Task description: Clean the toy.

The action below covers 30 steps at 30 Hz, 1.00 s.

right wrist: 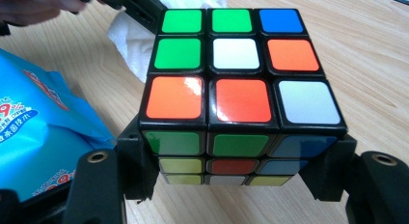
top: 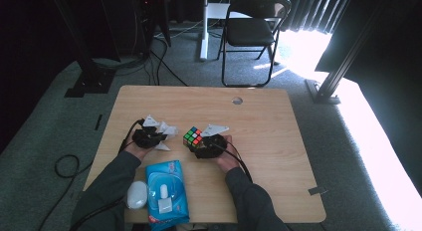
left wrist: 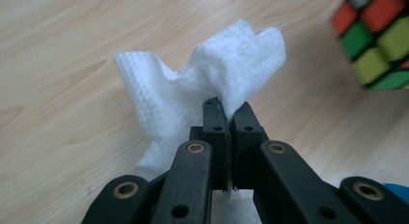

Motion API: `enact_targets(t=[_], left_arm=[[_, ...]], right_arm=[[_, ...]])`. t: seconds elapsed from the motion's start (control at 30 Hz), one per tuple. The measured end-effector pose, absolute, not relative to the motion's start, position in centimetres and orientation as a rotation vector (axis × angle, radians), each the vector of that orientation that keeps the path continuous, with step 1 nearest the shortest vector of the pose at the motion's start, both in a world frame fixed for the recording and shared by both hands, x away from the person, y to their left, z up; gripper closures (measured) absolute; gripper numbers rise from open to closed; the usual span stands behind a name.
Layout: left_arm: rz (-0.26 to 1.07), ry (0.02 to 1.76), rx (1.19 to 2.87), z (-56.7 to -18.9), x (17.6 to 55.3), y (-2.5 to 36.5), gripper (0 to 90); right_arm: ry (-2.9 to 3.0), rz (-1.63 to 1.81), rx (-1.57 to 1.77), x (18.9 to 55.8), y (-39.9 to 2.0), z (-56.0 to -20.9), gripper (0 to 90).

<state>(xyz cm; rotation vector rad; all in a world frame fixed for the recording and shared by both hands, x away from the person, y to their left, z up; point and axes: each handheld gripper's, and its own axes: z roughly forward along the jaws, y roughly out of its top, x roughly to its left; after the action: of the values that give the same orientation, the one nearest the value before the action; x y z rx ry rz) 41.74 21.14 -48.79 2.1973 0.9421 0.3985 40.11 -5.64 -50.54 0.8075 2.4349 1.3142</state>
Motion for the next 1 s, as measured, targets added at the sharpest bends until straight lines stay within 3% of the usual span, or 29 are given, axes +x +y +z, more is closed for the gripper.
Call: enact_targets(t=[0.67, 1.0], left_arm=[[0.370, 0.639, 2.238, -45.9, 40.1, 18.0, 87.4], [0.349, 0.616, 2.202, -45.2, 40.1, 17.8, 87.4]], right_arm=[[2.443, 1.319, 0.778, 40.2, -5.0, -49.8, 34.0], [2.470, 1.302, 0.728, 40.0, -5.0, -50.0, 34.1]])
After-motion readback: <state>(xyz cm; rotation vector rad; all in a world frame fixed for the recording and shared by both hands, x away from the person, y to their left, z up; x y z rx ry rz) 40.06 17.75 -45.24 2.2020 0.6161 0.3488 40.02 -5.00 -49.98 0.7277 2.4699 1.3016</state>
